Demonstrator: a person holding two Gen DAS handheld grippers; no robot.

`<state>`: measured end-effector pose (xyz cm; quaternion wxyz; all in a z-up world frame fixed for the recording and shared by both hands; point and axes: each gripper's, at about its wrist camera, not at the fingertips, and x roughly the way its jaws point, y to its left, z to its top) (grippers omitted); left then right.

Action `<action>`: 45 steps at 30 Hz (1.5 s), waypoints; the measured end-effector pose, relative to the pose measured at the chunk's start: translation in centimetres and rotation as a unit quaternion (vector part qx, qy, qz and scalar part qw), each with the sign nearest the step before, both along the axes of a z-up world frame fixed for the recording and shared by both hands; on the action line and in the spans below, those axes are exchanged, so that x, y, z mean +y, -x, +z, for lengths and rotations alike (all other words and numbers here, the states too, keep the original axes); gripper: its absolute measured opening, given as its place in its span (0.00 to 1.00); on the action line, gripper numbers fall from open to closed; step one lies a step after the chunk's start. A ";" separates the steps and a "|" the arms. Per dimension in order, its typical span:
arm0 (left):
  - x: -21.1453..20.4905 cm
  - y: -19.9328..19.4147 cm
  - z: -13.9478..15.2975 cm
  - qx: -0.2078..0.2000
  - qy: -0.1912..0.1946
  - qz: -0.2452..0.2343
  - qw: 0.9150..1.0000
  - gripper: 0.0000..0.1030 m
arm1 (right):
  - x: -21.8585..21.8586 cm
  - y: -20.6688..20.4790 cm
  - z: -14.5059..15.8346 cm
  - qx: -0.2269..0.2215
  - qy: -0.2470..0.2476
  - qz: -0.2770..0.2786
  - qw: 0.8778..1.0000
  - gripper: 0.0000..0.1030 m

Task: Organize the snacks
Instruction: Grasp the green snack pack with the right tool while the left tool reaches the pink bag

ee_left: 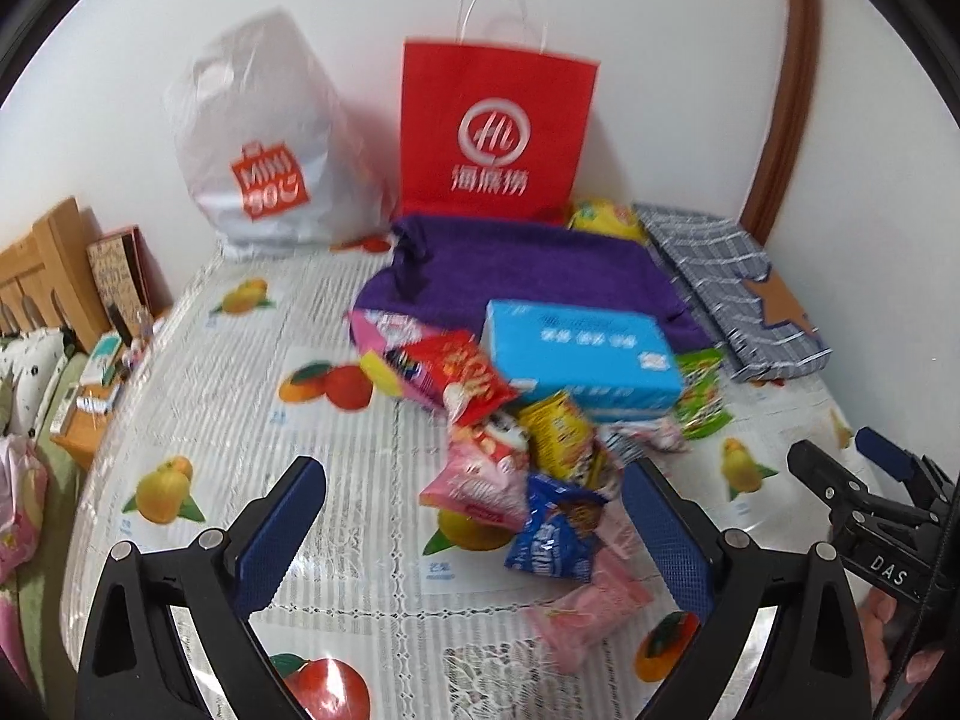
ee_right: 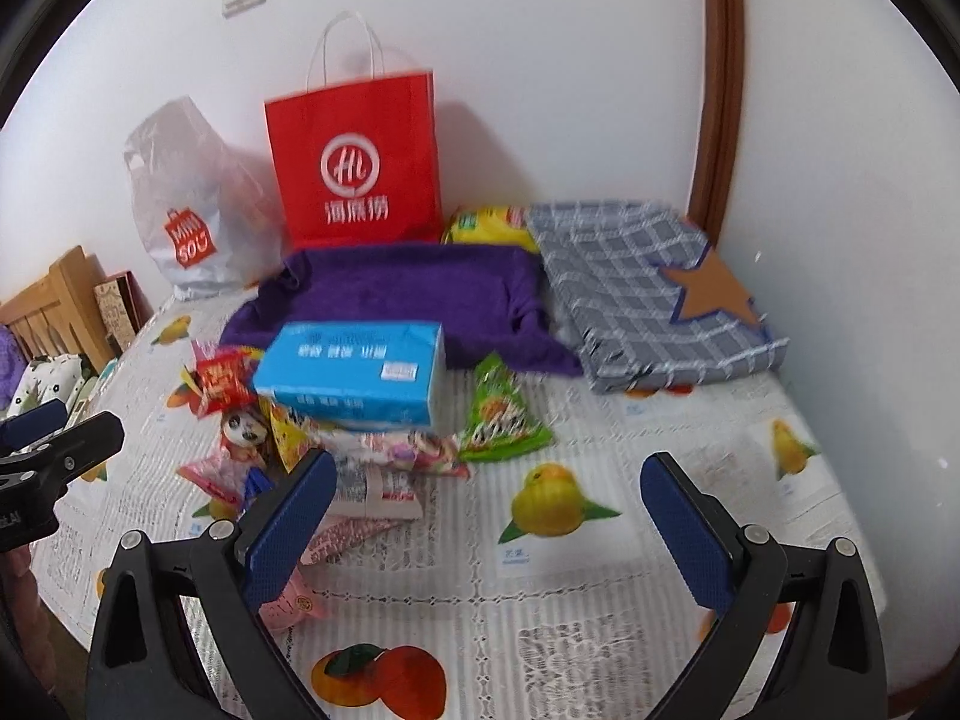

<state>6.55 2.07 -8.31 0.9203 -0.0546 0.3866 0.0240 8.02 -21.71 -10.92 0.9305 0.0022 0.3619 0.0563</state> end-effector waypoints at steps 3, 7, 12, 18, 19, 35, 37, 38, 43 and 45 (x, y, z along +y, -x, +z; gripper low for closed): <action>0.8 -1.0 -1.8 0.021 0.005 0.006 1.000 0.97 | 0.4 -1.3 -2.1 0.027 0.009 0.005 1.000 0.90; 1.8 -2.3 -3.6 0.042 0.012 0.015 0.999 0.96 | 0.9 -2.9 -4.2 0.040 0.008 0.012 0.999 0.85; 3.1 -3.7 -5.3 0.061 0.021 0.028 0.998 0.96 | 0.4 -5.5 -5.5 0.047 0.018 0.006 0.999 0.85; 4.4 -5.3 -6.1 0.069 0.029 0.037 0.997 0.96 | -1.2 -9.6 -6.1 0.047 0.023 -0.016 0.998 0.80; 4.6 -5.6 -6.1 0.070 0.029 0.039 0.996 0.96 | -1.4 -10.2 -6.3 0.050 0.022 -0.015 0.998 0.80; 6.2 -9.0 -5.3 0.064 0.055 0.031 0.996 0.96 | -0.6 -15.4 -9.8 0.093 0.008 0.008 0.996 0.52; 6.5 -9.5 -5.1 0.062 0.052 0.034 0.996 0.96 | -0.7 -15.4 -9.7 0.094 0.008 0.008 0.995 0.51; 6.7 -9.8 -5.0 0.061 0.054 0.039 0.996 0.96 | -0.8 -15.3 -9.7 0.096 0.005 0.009 0.995 0.51; 7.8 -11.4 -4.0 0.049 0.065 0.046 0.996 0.96 | -1.1 -14.0 -9.1 0.095 0.001 0.010 0.995 0.50; 7.7 -12.4 -3.9 0.056 0.047 0.054 0.996 0.96 | -1.2 -13.4 -8.8 0.094 0.004 0.009 0.996 0.50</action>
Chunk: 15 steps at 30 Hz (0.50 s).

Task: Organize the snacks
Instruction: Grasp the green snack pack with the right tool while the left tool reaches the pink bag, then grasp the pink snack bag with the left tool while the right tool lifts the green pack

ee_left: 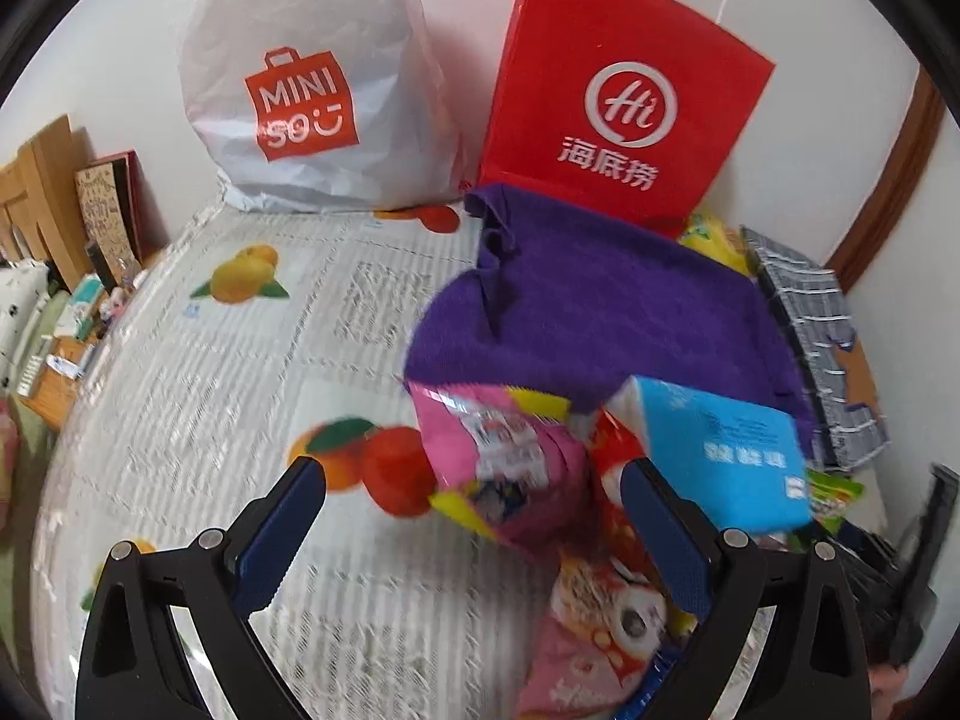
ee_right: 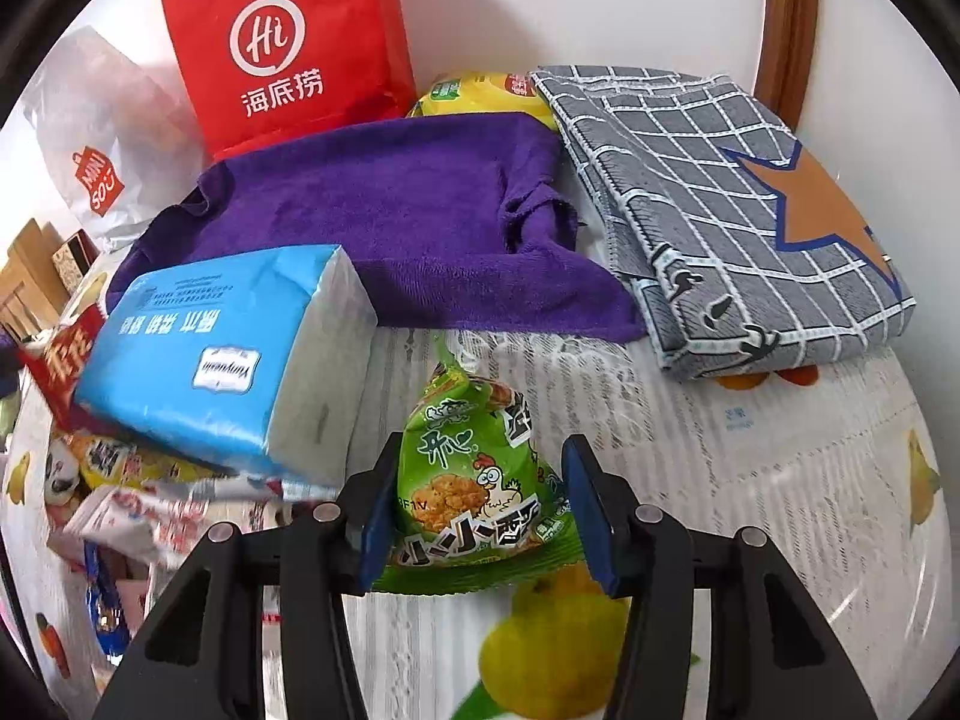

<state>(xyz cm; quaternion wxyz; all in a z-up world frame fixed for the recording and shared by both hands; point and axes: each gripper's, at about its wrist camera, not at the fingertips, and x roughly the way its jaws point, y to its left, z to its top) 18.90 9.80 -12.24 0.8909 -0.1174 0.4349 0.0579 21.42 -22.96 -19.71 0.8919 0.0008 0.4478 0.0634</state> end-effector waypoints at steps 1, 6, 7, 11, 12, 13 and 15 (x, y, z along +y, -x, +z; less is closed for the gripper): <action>0.0 -0.4 -0.2 0.004 -0.005 0.001 1.000 0.96 | -0.1 0.1 0.1 0.000 0.000 -0.002 1.000 0.50; 0.2 -2.5 -1.6 0.025 0.005 0.000 1.000 0.94 | -0.6 0.9 0.4 0.003 0.001 -0.014 1.000 0.50; 0.1 -2.9 -2.0 0.031 0.006 -0.002 0.999 0.93 | -0.7 1.0 0.4 0.005 0.001 -0.016 1.000 0.50; 0.1 -3.5 -3.2 0.036 0.036 -0.016 0.999 0.93 | -1.0 1.3 0.3 0.011 0.012 -0.024 1.000 0.50; 0.0 -3.7 -3.4 0.036 0.041 -0.019 0.998 0.93 | -1.0 1.5 0.3 0.012 0.015 -0.025 1.000 0.50; -0.1 -3.8 -3.6 0.039 0.045 -0.024 0.998 0.93 | -1.1 1.6 0.3 0.013 0.017 -0.026 0.999 0.50; -0.3 -4.0 -4.2 0.050 0.060 -0.038 0.996 0.92 | -1.3 2.0 0.2 0.019 0.011 -0.024 0.999 0.50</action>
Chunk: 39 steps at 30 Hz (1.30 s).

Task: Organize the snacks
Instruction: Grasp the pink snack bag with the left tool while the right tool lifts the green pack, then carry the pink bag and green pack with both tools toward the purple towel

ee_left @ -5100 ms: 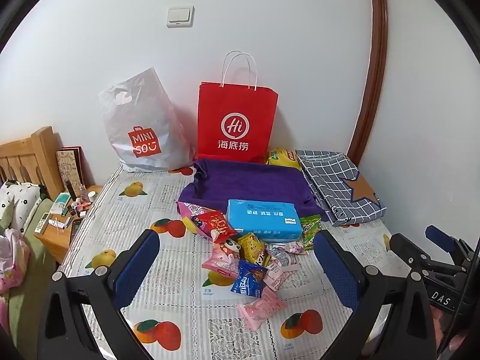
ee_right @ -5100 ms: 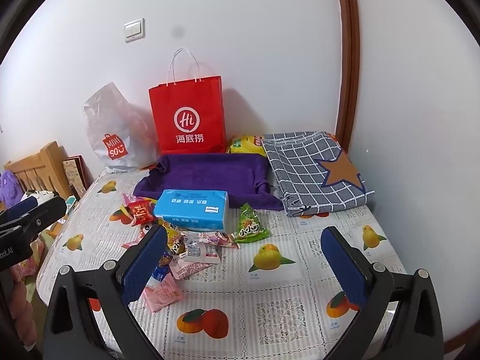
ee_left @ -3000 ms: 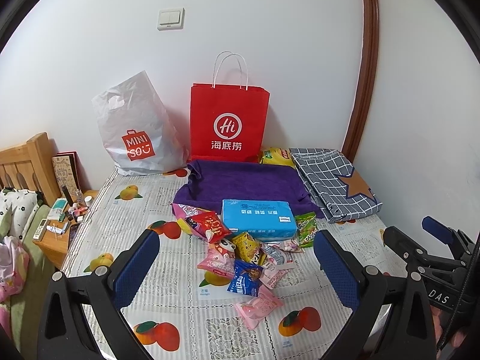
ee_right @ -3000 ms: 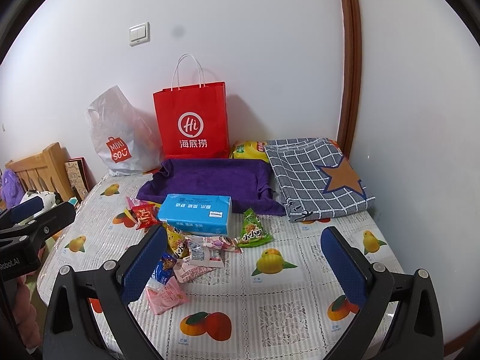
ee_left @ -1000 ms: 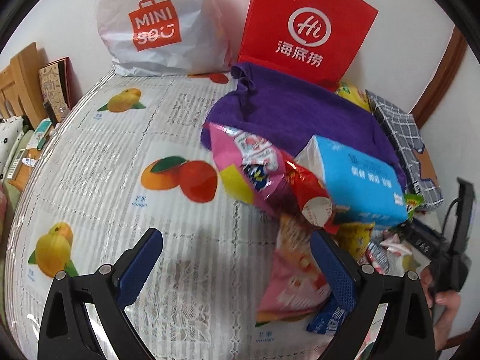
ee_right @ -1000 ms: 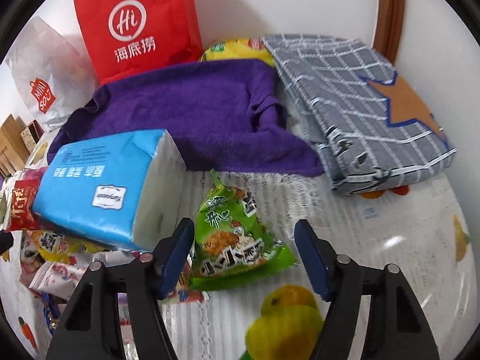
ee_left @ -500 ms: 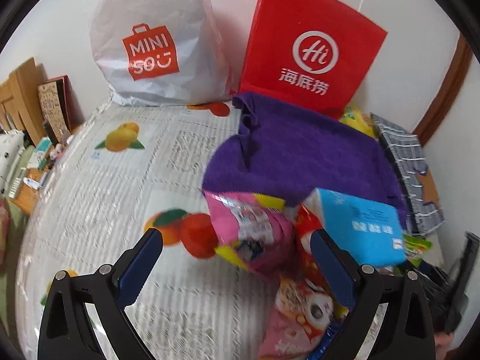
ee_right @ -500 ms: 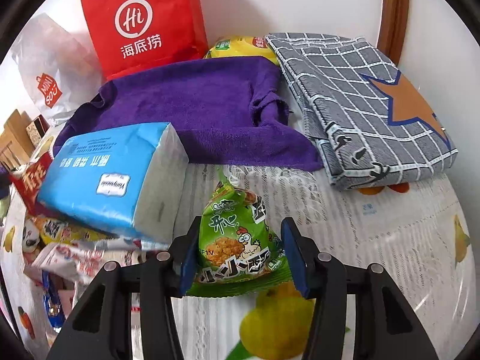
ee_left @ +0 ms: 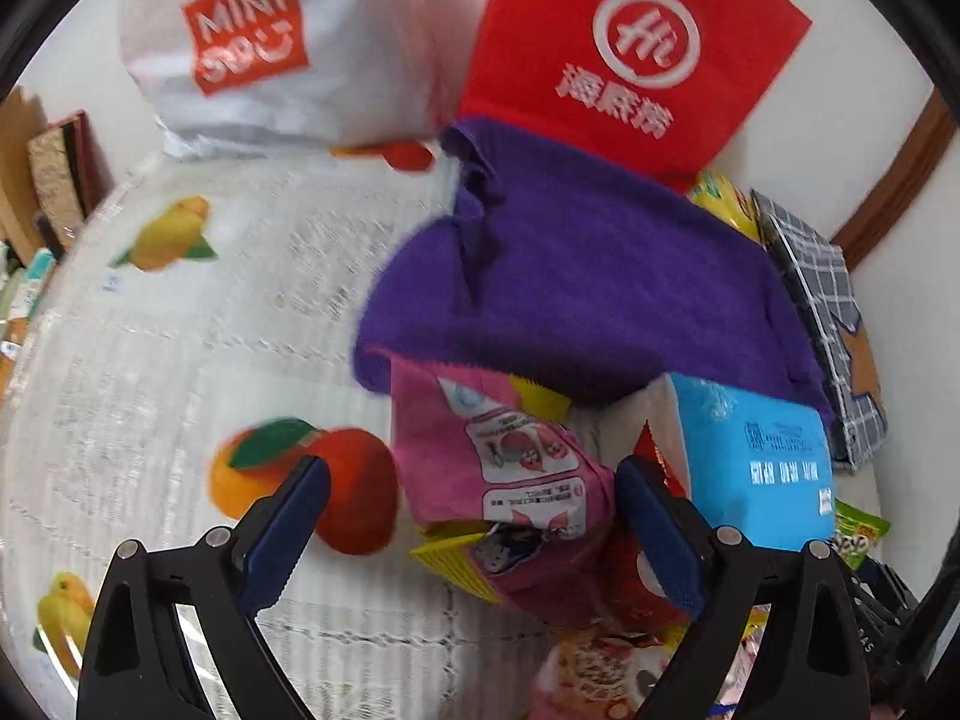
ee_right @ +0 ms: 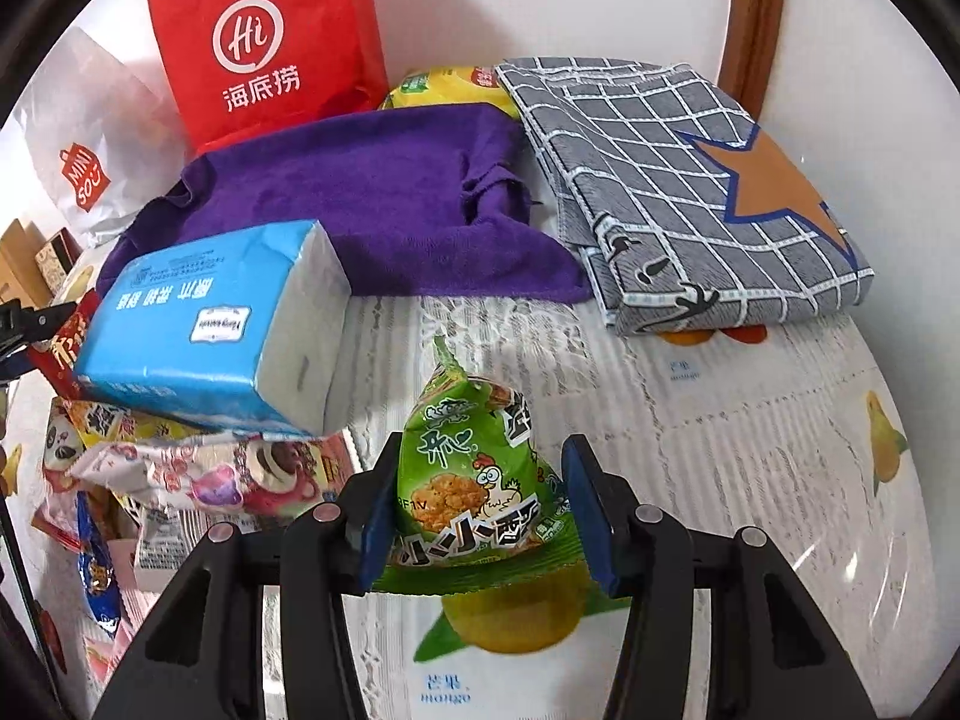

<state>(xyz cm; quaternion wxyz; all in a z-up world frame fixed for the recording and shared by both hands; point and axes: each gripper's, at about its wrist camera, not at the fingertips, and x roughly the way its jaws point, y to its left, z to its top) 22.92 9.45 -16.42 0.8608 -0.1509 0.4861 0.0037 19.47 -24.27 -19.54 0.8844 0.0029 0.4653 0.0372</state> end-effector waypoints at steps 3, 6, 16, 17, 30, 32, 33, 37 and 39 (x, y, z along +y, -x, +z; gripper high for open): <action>-0.2 0.0 -0.6 0.010 0.024 -0.014 1.000 0.63 | -0.2 0.4 -0.2 0.010 -0.011 0.003 1.000 0.50; -0.3 0.5 -0.5 0.004 0.022 -0.016 1.000 0.60 | -0.1 0.8 -0.5 0.013 -0.006 0.000 1.000 0.50; 1.5 5.0 2.0 -0.020 -0.002 0.003 1.000 0.58 | -0.1 3.3 0.9 -0.004 -0.005 -0.002 1.000 0.49; 1.7 5.6 2.3 -0.025 -0.005 0.006 1.000 0.58 | -0.1 3.7 1.1 -0.008 -0.006 0.000 1.000 0.49; 1.9 12.1 6.4 -0.070 -0.018 0.020 0.997 0.58 | 1.5 6.7 3.2 -0.017 -0.007 0.023 1.000 0.49; 1.6 12.6 6.8 -0.075 -0.018 0.016 0.997 0.58 | 1.6 6.9 3.5 -0.019 -0.008 0.027 0.999 0.49; 1.4 12.8 7.1 -0.079 -0.019 0.014 0.997 0.58 | 1.7 7.1 3.6 -0.018 -0.010 0.029 0.999 0.49; 0.5 13.4 8.3 -0.090 -0.018 0.005 0.996 0.58 | 1.8 7.5 4.3 -0.019 -0.014 0.027 0.999 0.49; 0.0 13.3 8.9 -0.093 -0.015 -0.002 0.996 0.58 | 1.8 7.6 4.9 -0.026 -0.015 0.030 0.999 0.49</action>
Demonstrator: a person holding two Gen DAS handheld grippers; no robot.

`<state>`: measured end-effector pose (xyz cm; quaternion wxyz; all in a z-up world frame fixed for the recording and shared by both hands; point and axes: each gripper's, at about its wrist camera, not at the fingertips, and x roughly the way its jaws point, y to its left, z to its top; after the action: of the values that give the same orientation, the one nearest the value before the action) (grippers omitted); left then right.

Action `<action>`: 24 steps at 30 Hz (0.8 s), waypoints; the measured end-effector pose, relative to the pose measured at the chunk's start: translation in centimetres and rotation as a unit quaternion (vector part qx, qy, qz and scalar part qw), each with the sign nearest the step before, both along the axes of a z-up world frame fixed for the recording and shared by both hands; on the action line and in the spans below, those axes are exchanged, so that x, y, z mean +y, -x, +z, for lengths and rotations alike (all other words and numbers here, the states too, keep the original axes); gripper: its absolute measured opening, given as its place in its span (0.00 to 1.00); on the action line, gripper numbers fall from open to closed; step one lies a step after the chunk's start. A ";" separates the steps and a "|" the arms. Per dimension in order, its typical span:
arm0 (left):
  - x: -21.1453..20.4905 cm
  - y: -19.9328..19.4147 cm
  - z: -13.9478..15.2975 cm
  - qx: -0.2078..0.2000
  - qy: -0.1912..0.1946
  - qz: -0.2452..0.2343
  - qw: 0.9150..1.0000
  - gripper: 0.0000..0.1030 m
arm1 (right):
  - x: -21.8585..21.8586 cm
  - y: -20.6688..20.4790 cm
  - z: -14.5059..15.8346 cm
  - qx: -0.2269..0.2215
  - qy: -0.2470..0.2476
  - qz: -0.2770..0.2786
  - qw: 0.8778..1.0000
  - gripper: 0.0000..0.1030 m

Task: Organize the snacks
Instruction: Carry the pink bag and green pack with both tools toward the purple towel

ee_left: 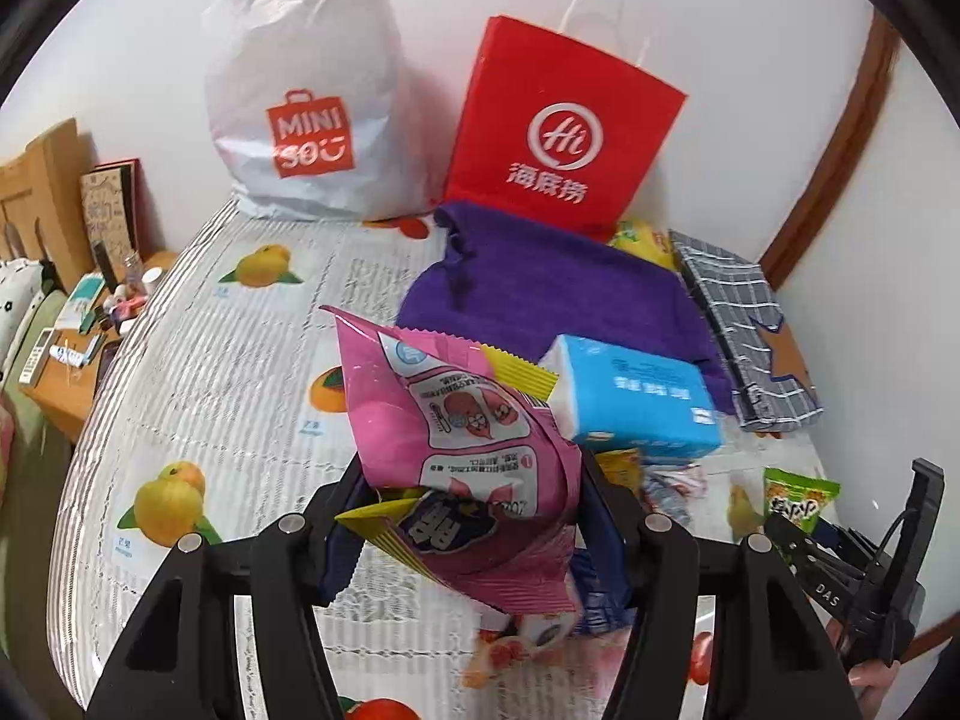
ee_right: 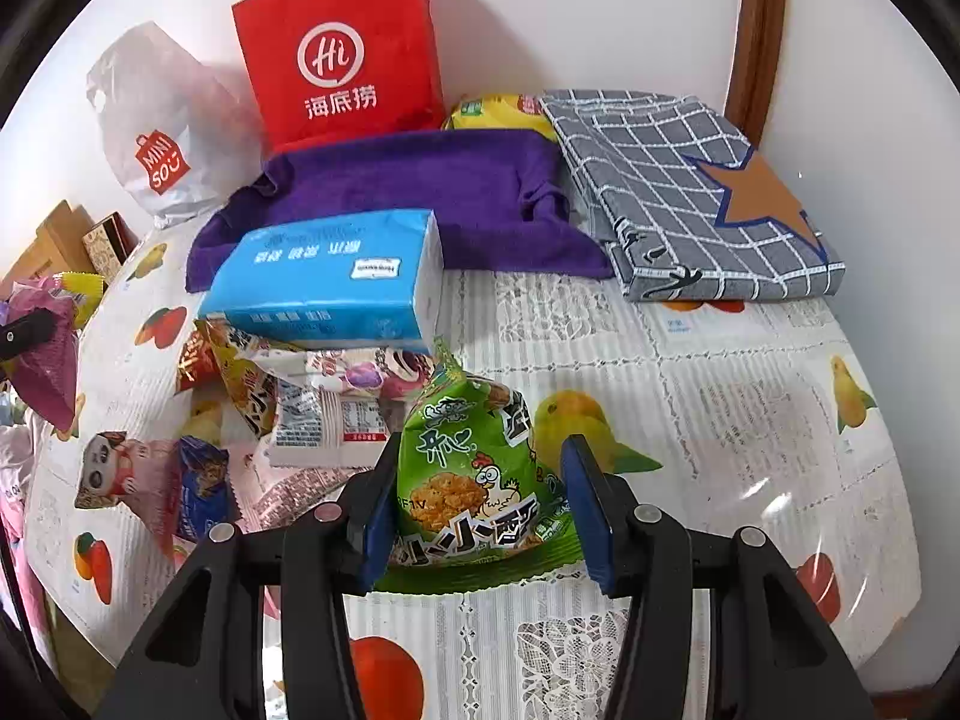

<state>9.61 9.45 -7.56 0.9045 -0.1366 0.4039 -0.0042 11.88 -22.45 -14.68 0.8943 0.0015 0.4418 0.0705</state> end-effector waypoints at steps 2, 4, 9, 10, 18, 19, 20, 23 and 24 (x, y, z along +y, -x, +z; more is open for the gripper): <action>-0.7 -0.3 0.6 -0.004 0.000 -0.009 1.000 0.58 | 0.2 0.0 0.9 -0.008 -0.001 0.003 1.000 0.49; -1.5 -0.6 1.0 -0.007 0.000 -0.015 1.000 0.58 | 0.4 -0.1 1.7 -0.015 -0.001 0.006 1.000 0.49; -3.4 -1.9 2.2 -0.015 0.003 -0.037 0.999 0.58 | 0.9 -1.0 4.0 -0.035 -0.003 0.013 0.999 0.49; -3.8 -2.3 2.5 -0.018 0.002 -0.042 0.999 0.58 | 1.1 -1.3 4.5 -0.039 -0.003 0.015 0.999 0.49; -5.3 -6.1 4.1 -0.026 -0.009 -0.056 0.998 0.58 | 2.7 -5.1 7.3 -0.059 -0.003 0.027 0.998 0.49; -5.3 -6.7 4.3 -0.026 -0.011 -0.057 0.998 0.58 | 2.9 -5.9 7.6 -0.061 -0.001 0.029 0.998 0.49; -5.3 -7.1 4.4 -0.027 -0.011 -0.057 0.998 0.58 | 3.2 -6.5 7.8 -0.062 0.001 0.029 0.998 0.49; -5.4 -9.1 4.9 -0.029 -0.020 -0.060 0.998 0.58 | 3.7 -8.7 8.6 -0.072 0.000 0.029 0.997 0.49; -5.3 -9.7 5.0 -0.030 -0.023 -0.061 0.997 0.58 | 3.9 -9.4 8.9 -0.075 0.000 0.029 0.997 0.49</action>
<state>19.35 4.11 -2.53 0.9171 -0.0906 0.3844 -0.0537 21.29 -18.51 -5.82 0.9224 -0.0164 0.3735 0.0969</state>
